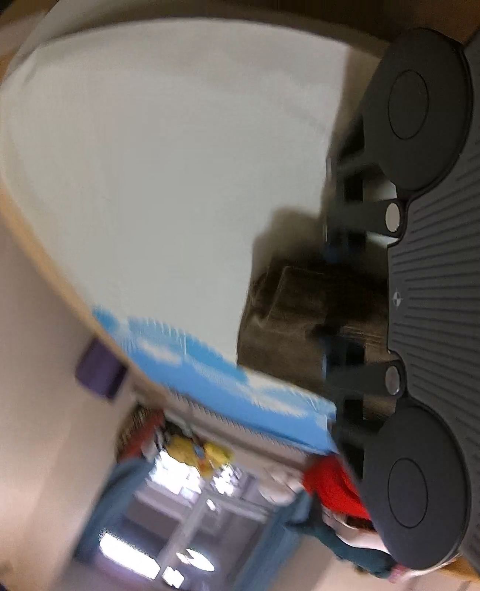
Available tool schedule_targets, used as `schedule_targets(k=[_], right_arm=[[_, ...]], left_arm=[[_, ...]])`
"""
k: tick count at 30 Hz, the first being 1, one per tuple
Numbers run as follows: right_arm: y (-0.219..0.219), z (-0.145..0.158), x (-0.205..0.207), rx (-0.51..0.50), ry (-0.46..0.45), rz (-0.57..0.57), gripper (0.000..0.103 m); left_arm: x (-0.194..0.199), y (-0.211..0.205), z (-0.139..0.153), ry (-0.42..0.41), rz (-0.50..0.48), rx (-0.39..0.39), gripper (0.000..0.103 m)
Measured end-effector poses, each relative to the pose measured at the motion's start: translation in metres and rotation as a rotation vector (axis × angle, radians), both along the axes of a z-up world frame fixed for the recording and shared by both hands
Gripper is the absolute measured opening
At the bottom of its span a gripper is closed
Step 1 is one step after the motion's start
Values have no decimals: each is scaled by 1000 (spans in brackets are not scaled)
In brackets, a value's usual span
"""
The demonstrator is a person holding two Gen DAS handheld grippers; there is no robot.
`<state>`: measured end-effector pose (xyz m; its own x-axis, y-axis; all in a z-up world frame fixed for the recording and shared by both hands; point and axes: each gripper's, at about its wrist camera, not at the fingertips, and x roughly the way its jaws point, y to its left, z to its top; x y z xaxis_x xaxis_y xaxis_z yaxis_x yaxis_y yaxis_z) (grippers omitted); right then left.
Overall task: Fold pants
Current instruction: 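Grasp the brown leg hem with the right gripper and lift it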
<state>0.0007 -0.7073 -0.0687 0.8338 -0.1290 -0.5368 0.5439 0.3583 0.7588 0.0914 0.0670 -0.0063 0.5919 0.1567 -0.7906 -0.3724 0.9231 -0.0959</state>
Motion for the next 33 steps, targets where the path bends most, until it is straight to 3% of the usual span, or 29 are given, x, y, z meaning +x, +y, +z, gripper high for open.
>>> schedule_targets(k=[6, 13, 18, 24, 33], right_arm=[[21, 23, 24, -115, 149, -6, 22], [35, 39, 48, -166, 302, -46, 21], [43, 49, 62, -211, 387, -68, 21], [54, 57, 74, -275, 450, -84, 21], [56, 43, 76, -277, 460, -119, 21]], left_arm=[[9, 2, 1, -9, -30, 3, 91], [13, 10, -7, -3, -61, 8, 91], [17, 22, -19, 56, -44, -10, 91], [23, 38, -36, 139, -1, -63, 91], [20, 46, -37, 139, 8, -121, 91]])
